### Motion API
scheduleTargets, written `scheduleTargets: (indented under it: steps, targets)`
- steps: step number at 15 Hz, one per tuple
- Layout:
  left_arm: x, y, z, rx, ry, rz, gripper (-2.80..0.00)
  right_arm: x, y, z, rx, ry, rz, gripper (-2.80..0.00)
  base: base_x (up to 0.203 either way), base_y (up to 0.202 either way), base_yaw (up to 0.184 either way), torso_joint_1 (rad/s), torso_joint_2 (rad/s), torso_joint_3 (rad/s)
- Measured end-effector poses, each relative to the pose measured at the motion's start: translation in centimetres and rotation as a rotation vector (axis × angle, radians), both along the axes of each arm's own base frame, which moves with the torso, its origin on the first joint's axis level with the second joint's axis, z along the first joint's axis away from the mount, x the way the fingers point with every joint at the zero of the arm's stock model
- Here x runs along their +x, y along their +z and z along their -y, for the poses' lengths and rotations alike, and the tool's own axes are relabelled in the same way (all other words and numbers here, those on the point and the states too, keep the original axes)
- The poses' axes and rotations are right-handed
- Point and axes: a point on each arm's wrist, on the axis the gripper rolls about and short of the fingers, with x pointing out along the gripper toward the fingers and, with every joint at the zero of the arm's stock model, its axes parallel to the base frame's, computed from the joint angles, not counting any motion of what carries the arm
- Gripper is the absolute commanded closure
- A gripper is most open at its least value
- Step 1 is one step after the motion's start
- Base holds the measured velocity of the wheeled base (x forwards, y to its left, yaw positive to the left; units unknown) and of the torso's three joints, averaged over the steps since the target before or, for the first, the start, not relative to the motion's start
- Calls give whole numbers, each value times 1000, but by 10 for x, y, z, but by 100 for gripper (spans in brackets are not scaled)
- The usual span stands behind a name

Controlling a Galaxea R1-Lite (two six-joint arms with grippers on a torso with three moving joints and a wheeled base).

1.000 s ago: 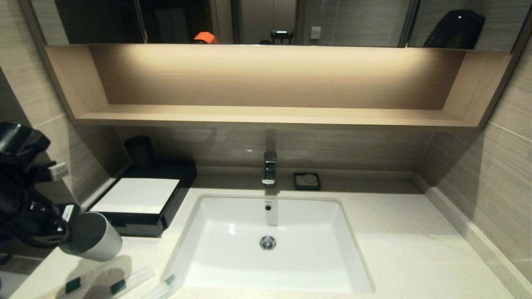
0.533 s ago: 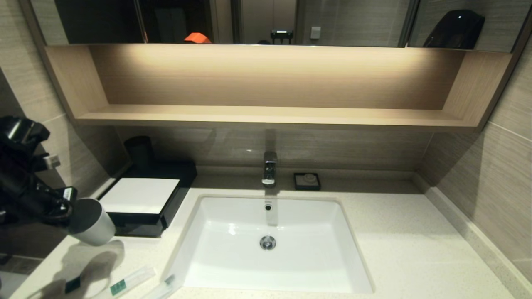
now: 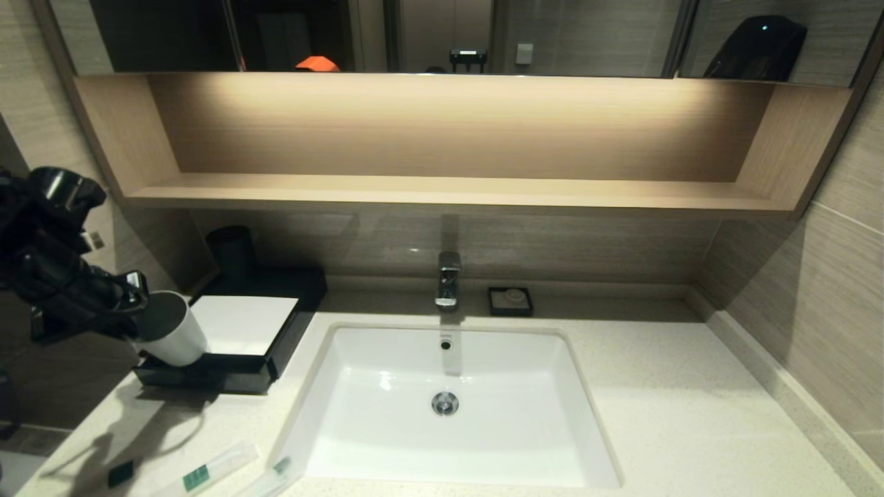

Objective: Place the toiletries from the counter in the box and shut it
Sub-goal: Place the cup on the table

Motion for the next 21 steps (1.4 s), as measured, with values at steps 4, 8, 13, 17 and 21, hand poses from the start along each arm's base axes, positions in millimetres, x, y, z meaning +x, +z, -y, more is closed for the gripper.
scheduleTargets:
  steps: [4, 8, 13, 17, 21]
  targets:
    - [-6, 4, 7, -57, 8, -105, 0, 0, 0, 0, 0, 0, 0, 0, 0, 0, 0, 0, 0, 0]
    - [-13, 0, 8, -81, 9, -225, 0, 0, 0, 0, 0, 0, 0, 0, 0, 0, 0, 0, 0, 0]
    - [-8, -24, 5, -107, 12, -318, 0, 0, 0, 0, 0, -1, 0, 0, 0, 0, 0, 0, 0, 0]
    - [-4, -35, 3, -115, 16, -358, 0, 0, 0, 0, 0, 0, 0, 0, 0, 0, 0, 0, 0, 0]
    - [-1, -42, 2, -114, 20, -380, 0, 0, 0, 0, 1, 0, 0, 0, 0, 0, 0, 0, 0, 0]
